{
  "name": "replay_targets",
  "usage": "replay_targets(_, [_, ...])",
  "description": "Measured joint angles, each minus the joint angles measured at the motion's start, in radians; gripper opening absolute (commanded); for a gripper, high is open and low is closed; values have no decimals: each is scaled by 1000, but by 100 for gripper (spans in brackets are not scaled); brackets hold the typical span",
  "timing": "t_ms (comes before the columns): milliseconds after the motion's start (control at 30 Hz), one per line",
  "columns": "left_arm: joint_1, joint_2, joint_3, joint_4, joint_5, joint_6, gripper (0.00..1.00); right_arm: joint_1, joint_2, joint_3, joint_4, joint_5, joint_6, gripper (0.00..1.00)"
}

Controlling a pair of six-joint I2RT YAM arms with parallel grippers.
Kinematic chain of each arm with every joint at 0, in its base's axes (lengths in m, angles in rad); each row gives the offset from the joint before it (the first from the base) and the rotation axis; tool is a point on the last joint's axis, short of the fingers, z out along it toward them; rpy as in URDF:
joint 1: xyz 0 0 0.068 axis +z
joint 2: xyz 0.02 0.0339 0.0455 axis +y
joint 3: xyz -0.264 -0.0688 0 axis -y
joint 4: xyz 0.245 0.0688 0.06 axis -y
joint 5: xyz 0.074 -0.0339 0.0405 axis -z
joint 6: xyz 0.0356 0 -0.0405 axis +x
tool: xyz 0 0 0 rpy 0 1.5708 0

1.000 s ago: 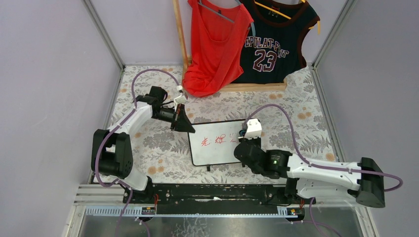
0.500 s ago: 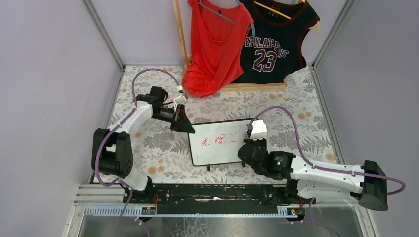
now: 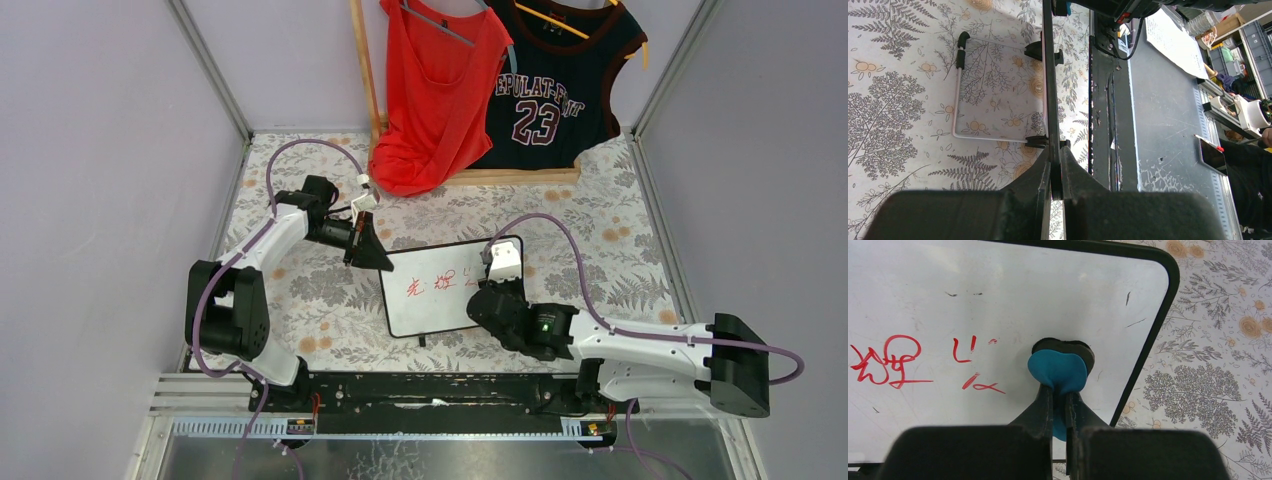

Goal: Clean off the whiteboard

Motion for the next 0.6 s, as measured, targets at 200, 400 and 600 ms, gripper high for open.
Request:
replay_targets(200, [0,2,7,-19,0,15,0,0,-17,0,-14,3,9,0])
replay_targets(400, [-3,19,16,-34,2,56,0,-14,-152,-33,-65,2,29,0])
replay_targets(600, [-11,43,47,-109,10,137,0,-28,-248,-69,-96,-1,31,0])
